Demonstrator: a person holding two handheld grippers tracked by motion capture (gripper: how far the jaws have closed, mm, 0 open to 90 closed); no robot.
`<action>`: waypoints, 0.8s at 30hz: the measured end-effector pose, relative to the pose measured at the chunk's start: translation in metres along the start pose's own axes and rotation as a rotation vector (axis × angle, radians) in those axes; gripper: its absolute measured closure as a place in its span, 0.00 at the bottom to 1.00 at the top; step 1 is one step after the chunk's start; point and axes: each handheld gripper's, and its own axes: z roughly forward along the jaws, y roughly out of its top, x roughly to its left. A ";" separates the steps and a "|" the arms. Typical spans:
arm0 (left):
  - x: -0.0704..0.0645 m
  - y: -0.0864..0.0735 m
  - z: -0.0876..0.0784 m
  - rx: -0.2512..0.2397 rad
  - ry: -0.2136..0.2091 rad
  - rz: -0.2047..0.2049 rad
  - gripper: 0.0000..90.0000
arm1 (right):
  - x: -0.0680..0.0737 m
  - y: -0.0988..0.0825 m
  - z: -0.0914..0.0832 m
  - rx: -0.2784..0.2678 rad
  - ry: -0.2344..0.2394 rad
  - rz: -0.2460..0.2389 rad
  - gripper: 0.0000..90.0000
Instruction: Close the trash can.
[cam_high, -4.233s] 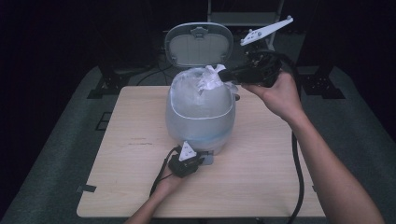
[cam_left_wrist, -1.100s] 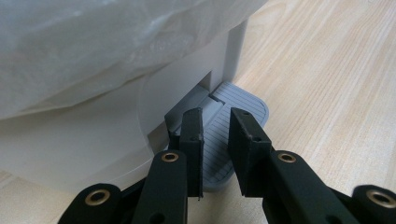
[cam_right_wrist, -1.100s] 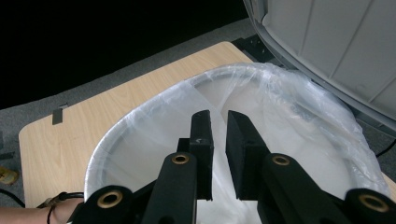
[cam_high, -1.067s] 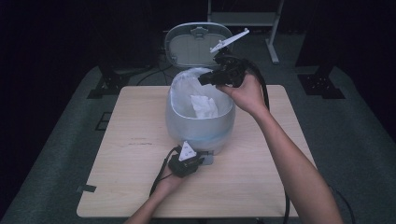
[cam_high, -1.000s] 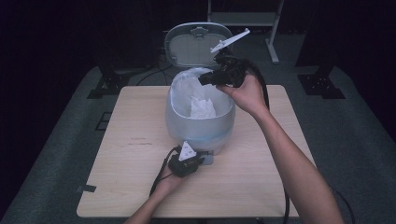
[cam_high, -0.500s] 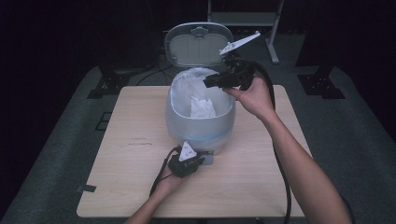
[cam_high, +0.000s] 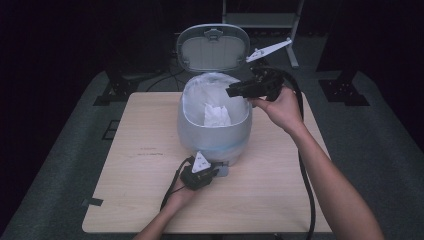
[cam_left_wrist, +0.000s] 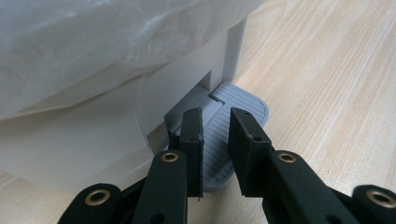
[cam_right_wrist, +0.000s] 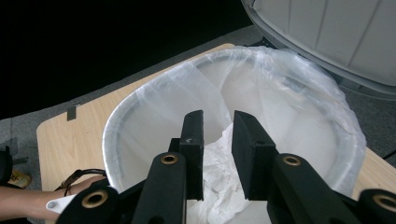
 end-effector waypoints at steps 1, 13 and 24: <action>0.000 0.000 0.000 0.000 0.000 -0.001 0.84 | 0.000 -0.001 -0.002 -0.002 -0.001 0.002 0.81; 0.000 0.000 0.000 -0.002 0.001 0.000 0.84 | -0.003 -0.015 -0.015 -0.005 -0.018 0.017 0.78; 0.000 0.000 0.000 0.003 0.007 0.005 0.84 | -0.008 -0.029 -0.028 -0.015 -0.035 0.038 0.74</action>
